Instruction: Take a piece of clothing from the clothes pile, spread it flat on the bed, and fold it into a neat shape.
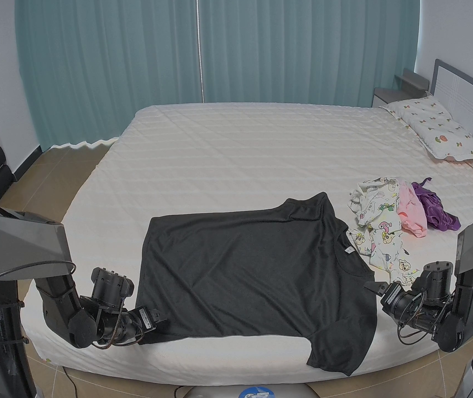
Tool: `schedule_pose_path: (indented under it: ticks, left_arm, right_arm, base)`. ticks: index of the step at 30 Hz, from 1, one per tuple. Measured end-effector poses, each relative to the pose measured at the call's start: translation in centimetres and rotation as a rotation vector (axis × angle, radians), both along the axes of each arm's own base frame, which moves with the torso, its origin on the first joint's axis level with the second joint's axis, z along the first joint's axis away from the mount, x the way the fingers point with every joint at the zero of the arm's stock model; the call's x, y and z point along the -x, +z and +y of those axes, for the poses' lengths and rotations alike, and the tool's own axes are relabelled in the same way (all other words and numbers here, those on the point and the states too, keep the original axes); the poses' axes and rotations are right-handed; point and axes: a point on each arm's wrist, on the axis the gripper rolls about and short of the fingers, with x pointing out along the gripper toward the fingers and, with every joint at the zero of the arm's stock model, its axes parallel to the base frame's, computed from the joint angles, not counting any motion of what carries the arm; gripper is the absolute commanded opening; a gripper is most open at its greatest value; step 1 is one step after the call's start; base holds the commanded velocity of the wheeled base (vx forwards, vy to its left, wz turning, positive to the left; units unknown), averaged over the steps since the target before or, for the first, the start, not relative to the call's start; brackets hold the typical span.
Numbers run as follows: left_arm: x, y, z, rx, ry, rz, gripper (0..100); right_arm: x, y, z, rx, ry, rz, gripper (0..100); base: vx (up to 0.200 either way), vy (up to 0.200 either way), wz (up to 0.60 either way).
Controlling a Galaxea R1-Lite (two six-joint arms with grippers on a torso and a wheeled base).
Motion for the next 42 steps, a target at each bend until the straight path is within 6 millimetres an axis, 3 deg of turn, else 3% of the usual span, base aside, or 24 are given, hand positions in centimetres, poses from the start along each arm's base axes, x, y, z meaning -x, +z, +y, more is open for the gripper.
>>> schedule_pose_path:
  ticks: [3, 4, 15, 32, 42]
  left_arm:
    - [0.1, -0.2, 0.0, 0.0, 0.001, 0.009, 100]
    - [0.1, -0.2, 0.0, 0.0, 0.003, 0.011, 0]
    - [0.2, -0.3, 0.3, 0.004, 0.024, 0.02, 0]
    - [4.2, 1.9, 2.4, 0.049, 0.047, 0.048, 0]
    - [3.5, 1.9, 3.1, 0.065, 0.072, -0.006, 0]
  right_arm:
    - [0.0, 0.0, 0.0, 0.0, 0.0, 0.0, 100]
    - [0.0, 0.0, 0.0, -0.001, 0.0, 0.001, 100]
    - [0.4, -0.1, 0.2, 0.002, 0.011, 0.012, 100]
    - [1.2, -0.4, 0.2, 0.069, 0.069, 0.037, 100]
    - [1.8, -1.9, -0.8, 0.136, 0.114, 0.11, 100]
  base:
    - [0.0, 0.0, 0.0]
    - [0.0, 0.0, 0.0]
    - [0.0, 0.0, 0.0]
    - [0.0, 0.0, 0.0]
    - [0.0, 0.0, 0.0]
